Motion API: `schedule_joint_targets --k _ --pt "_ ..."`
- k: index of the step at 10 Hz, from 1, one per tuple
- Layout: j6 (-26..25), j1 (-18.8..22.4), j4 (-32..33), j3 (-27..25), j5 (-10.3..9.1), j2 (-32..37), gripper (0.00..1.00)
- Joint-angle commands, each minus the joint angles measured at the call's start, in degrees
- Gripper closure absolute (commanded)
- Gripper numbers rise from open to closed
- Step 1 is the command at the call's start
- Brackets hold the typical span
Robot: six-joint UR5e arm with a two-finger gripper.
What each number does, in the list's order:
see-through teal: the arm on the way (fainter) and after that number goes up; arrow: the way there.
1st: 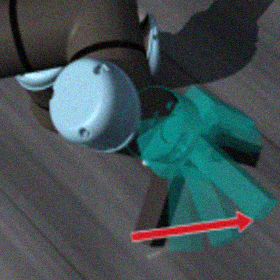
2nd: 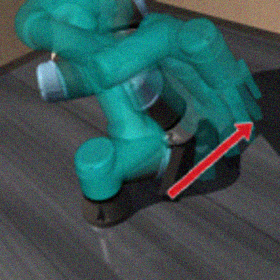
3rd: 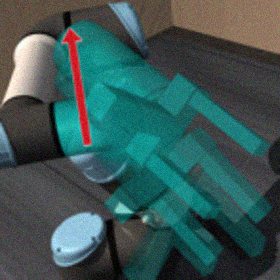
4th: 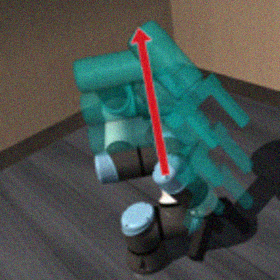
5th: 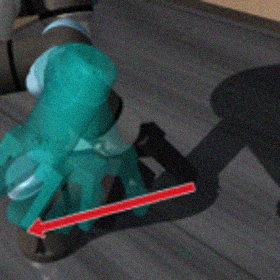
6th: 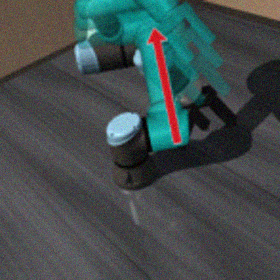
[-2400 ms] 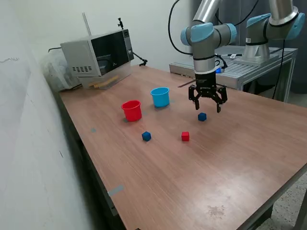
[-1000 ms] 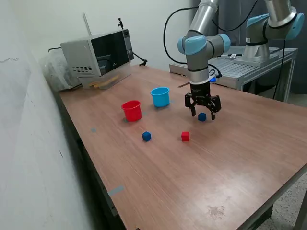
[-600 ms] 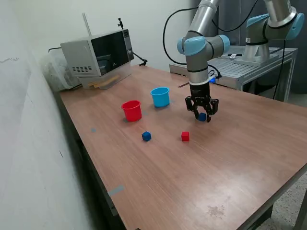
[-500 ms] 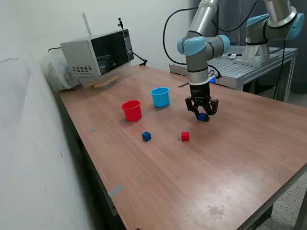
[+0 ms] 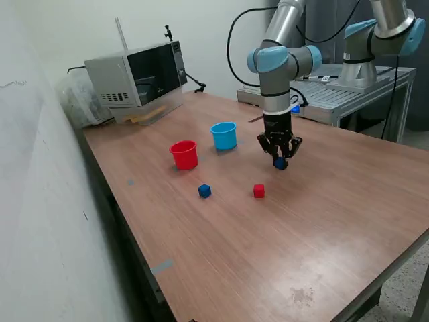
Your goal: Place red objects in the red bin, and blue objects in the blue bin.
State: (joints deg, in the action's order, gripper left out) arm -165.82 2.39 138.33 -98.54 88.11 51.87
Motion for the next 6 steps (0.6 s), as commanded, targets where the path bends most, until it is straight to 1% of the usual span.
schedule_joint_targets --k 1,2,3,6 --pt "-0.03 -0.28 -0.69 0.10 1.09 6.81 1.00" --pt "-0.03 -1.76 -0.70 -0.16 1.54 9.54 1.00" --pt "-0.03 -4.39 -0.70 -0.16 1.54 11.13 1.00" --pt "0.15 -10.90 -0.79 -0.07 1.80 10.45 1.00"
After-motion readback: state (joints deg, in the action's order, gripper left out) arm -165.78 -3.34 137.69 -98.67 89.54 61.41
